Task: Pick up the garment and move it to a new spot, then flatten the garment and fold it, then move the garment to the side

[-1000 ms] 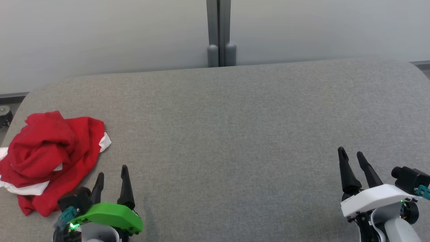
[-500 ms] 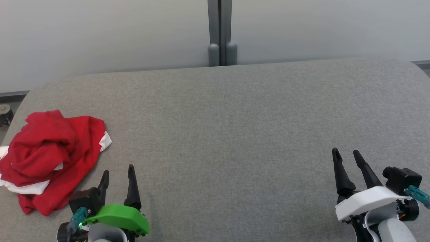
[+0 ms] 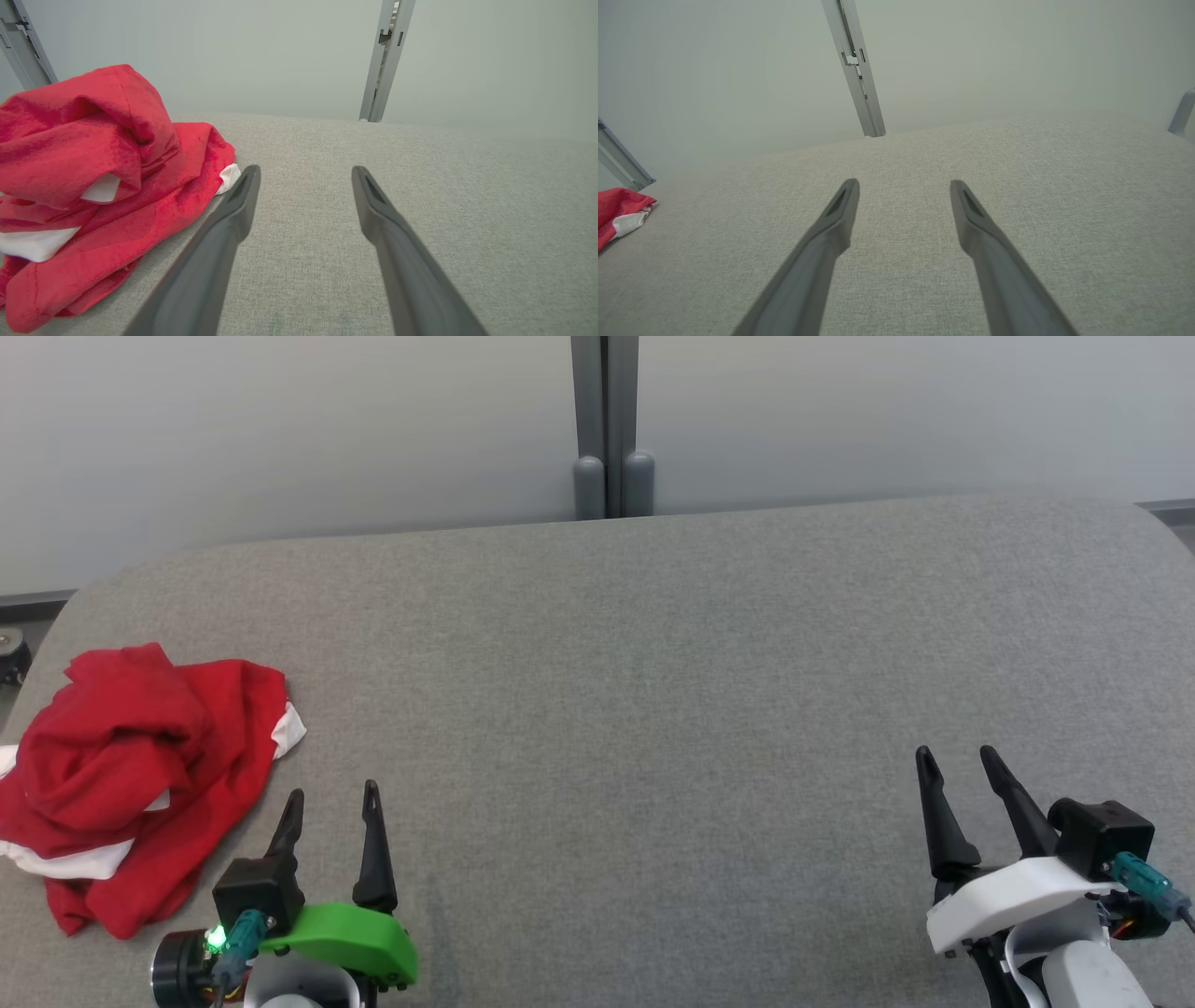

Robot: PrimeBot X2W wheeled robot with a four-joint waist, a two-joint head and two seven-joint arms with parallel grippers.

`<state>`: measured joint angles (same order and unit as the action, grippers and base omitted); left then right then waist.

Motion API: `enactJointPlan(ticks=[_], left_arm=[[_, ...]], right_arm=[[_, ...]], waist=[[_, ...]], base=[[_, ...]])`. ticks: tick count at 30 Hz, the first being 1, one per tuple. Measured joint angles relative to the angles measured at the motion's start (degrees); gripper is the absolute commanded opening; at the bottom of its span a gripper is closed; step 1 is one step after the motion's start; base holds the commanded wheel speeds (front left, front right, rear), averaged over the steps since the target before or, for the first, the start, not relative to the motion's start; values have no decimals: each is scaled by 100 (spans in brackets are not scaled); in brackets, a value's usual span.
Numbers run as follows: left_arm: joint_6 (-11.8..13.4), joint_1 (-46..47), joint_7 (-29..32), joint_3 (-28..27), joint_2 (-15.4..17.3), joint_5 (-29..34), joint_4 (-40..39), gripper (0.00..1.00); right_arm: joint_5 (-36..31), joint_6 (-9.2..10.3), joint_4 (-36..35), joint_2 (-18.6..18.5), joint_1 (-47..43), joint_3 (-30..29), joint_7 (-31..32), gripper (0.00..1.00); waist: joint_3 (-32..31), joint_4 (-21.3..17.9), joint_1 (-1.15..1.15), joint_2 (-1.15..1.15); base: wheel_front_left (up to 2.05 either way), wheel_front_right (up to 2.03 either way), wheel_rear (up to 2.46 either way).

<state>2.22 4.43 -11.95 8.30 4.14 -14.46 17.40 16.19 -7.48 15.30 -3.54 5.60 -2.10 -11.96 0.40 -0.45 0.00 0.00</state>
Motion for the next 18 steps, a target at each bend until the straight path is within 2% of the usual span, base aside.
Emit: enactJointPlan(ticks=[6,12,18], left_arm=[[0,1,-76,-98,-53,148,-178,100],[-41,-32,-136,-122,-100,374,34,100],[-67,-35,-205,-291,-125,378,249,100]], right_arm=[[-274,-1,-398,12,9,-83,-70,100],[-520,-1,-224,29,-85,-77,-134,100],[-735,-2,-107,-80,-112,133,-204,100]], waist=[[18,5,0,0],[31,71,0,0],[81,359,0,0]], base=[[0,0,0],[0,0,0],[0,0,0]])
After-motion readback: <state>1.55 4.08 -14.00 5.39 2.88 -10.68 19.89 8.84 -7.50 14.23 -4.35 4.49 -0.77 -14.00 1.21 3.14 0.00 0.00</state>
